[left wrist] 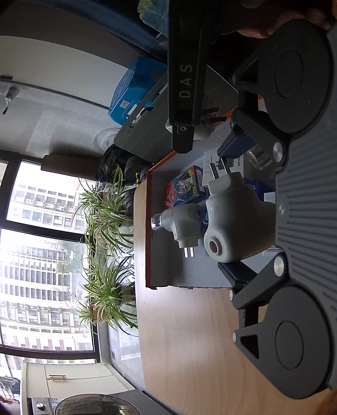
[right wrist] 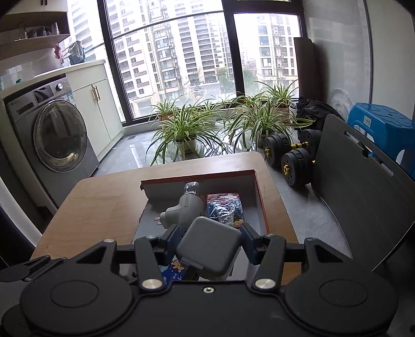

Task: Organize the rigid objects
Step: 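Hold the plug adapter with the left tool while the right tool holds the charger above the tray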

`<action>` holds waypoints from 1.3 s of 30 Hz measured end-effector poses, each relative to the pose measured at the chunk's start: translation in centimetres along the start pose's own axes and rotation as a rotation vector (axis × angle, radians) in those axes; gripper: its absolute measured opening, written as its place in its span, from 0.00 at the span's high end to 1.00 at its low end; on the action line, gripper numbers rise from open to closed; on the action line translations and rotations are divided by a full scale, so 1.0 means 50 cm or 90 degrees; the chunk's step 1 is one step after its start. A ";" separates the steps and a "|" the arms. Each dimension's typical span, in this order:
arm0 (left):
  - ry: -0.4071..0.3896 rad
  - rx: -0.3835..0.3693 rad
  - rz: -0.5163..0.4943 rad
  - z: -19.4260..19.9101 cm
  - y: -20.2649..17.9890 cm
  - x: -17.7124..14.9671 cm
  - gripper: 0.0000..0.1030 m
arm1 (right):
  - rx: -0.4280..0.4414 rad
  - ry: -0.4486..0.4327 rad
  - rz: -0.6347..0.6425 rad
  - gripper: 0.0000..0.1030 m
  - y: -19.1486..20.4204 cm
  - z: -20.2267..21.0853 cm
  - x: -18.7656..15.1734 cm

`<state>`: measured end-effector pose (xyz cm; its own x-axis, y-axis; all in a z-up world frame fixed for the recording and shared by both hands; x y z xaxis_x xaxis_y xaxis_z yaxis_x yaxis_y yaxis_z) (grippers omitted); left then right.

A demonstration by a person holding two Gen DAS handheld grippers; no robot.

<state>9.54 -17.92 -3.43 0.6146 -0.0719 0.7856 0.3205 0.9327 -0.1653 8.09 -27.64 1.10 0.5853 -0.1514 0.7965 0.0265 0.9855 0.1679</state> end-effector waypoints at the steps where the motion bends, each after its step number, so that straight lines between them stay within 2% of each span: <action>1: 0.001 -0.001 0.000 -0.001 0.000 0.000 0.17 | 0.001 0.001 0.000 0.40 0.000 -0.002 0.000; 23: 0.013 -0.008 0.000 -0.037 0.001 -0.007 0.17 | 0.002 0.041 0.013 0.40 -0.015 -0.090 0.016; 39: 0.005 0.001 -0.002 -0.025 -0.004 -0.003 0.17 | 0.001 0.031 0.006 0.40 -0.013 -0.069 0.013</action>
<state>10.31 -18.53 -4.28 0.6196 -0.0783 0.7810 0.3215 0.9330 -0.1616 11.25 -28.12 -0.49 0.6238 -0.1384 0.7692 0.0199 0.9867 0.1615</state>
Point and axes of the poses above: each gripper's, at about its wrist camera, not at the fingertips, and z roughly against the way its jaws point, y to its left, x to its top, the point moved 9 cm from there along -z, roughly the way its jaws point, and after that the axes turned 1 degree about -x, right-handed, at the moved point
